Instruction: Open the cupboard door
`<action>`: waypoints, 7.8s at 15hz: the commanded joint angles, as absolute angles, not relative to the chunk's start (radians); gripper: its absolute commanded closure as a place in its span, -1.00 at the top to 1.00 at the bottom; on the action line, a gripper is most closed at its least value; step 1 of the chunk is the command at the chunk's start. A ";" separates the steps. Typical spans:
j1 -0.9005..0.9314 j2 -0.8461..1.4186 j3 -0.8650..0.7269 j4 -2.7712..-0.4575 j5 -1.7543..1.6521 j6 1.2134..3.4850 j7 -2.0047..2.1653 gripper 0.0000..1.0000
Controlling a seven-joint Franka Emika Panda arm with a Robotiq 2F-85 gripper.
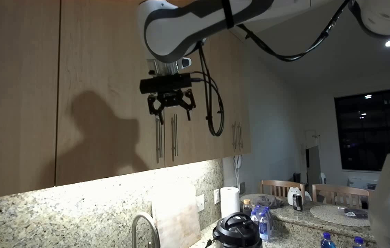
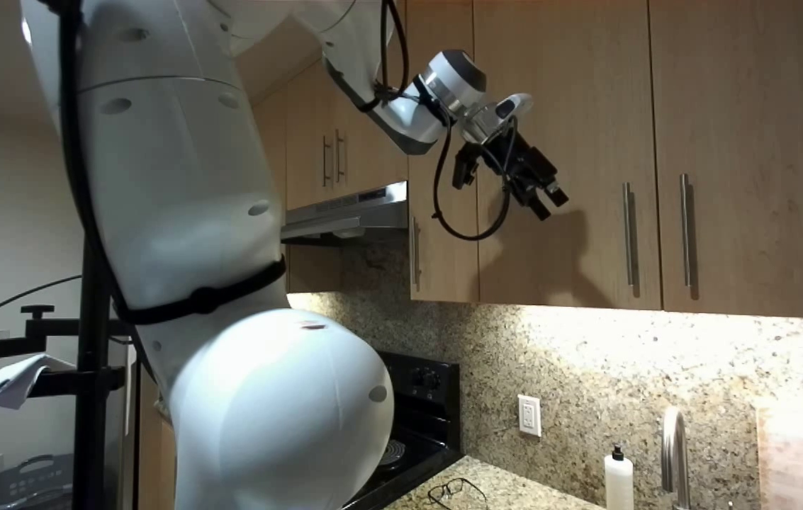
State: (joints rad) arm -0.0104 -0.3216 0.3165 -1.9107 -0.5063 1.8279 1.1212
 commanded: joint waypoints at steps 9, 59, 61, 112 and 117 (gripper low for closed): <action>0.062 -0.229 0.371 -1.799 -0.675 1.634 1.287 1.00; 0.241 0.252 0.117 -1.379 -0.988 1.596 1.316 1.00; 0.244 0.253 0.120 -1.377 -0.982 1.596 1.316 1.00; 0.180 0.177 0.083 -1.610 -1.232 1.677 1.623 1.00; 0.189 0.128 0.095 -1.652 -1.205 1.654 1.633 1.00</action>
